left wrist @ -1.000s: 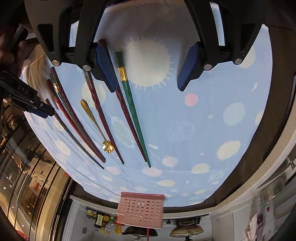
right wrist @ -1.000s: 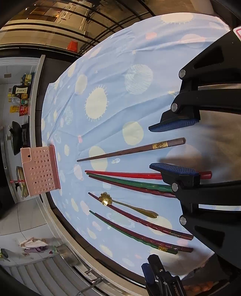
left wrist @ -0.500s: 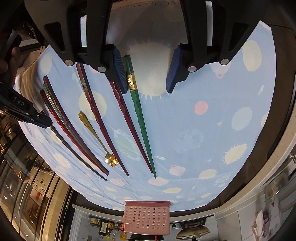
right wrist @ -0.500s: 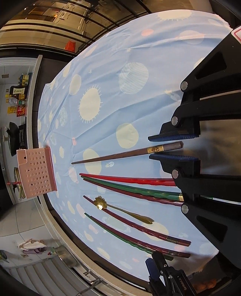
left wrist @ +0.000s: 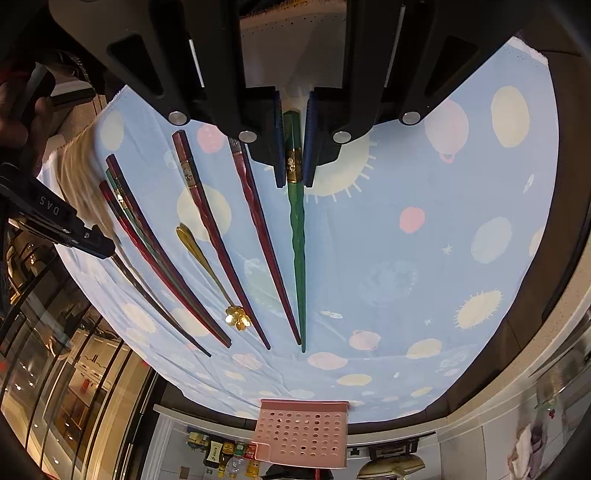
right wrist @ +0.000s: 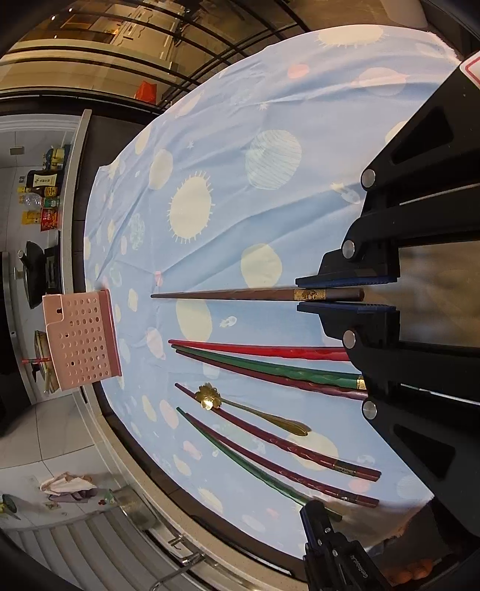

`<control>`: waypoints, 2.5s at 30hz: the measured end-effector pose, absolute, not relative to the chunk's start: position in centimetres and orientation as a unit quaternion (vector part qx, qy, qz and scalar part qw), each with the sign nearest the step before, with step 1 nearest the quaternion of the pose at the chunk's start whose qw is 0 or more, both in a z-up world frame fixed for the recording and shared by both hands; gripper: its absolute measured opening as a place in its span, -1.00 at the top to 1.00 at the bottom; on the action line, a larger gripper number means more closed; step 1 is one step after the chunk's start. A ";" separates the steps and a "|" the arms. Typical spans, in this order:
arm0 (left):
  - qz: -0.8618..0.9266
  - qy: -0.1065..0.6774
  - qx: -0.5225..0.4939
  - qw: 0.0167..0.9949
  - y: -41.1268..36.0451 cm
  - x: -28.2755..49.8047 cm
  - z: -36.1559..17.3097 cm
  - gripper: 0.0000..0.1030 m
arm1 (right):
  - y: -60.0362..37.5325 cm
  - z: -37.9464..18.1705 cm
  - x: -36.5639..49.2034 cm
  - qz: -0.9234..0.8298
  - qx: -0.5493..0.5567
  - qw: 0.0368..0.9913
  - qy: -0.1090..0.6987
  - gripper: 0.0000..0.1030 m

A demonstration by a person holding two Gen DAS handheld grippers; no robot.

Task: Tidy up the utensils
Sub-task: 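Lift the green chopstick with the left tool while the right tool lifts the brown chopstick toward the holder, then lower both chopsticks into the pink holder and open both tools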

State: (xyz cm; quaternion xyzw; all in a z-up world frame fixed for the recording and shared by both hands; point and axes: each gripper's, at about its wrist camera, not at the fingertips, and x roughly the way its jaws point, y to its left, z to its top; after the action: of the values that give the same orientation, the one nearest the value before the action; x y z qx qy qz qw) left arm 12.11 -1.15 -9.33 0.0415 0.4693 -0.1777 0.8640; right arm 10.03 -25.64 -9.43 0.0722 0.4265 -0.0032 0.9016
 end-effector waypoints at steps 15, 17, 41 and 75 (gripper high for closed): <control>-0.181 0.382 0.004 0.906 0.5 14.9 -1.0 0.86 | -26.5 0.2 11.4 0.012 0.079 0.946 0.315 0.87; -0.179 0.363 0.005 0.914 0.6 15.6 0.5 0.87 | -26.7 1.6 12.1 0.017 0.082 0.950 0.301 0.87; -0.181 0.236 0.011 0.955 -2.3 31.2 13.6 0.87 | -26.0 13.9 28.8 0.051 0.061 0.976 0.204 0.87; -0.154 0.229 0.004 0.961 -6.0 51.5 18.4 0.87 | -24.7 19.0 49.9 0.058 0.064 0.979 0.183 0.87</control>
State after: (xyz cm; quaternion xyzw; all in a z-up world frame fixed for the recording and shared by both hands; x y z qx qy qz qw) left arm 51.48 -6.05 18.41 0.0042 0.2294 -0.1541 0.9610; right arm 49.89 -24.69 19.02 0.0643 0.1825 0.0580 0.9794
